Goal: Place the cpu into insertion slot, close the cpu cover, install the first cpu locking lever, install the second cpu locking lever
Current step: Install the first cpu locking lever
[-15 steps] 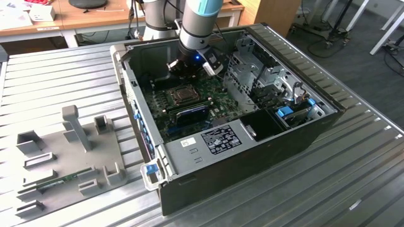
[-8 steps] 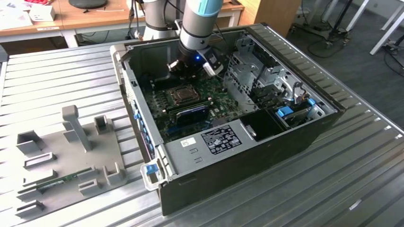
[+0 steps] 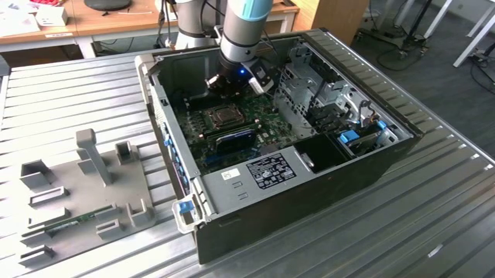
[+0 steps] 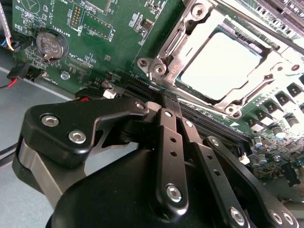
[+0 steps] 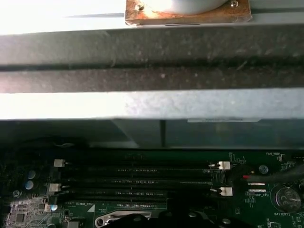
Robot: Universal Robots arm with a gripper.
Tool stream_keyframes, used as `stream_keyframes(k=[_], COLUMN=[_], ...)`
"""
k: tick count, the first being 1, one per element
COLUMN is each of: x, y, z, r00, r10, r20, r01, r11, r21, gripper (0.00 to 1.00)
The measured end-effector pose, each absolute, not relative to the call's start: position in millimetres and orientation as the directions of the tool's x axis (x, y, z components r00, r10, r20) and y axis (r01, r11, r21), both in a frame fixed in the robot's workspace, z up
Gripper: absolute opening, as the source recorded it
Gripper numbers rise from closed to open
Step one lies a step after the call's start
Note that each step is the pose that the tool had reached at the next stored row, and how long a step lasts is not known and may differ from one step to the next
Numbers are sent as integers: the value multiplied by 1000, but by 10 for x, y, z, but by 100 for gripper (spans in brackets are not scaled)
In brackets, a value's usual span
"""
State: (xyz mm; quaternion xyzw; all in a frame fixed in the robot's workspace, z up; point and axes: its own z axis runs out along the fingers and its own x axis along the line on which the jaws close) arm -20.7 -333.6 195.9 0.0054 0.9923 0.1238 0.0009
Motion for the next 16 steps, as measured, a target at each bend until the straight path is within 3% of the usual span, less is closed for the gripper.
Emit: stream_keyframes(k=[16], x=[-206], y=[-3321], z=[1976], r00=[-1000], r10=[11], r20=[-1], r01=[10], r11=[973], r21=[232], gripper=[10])
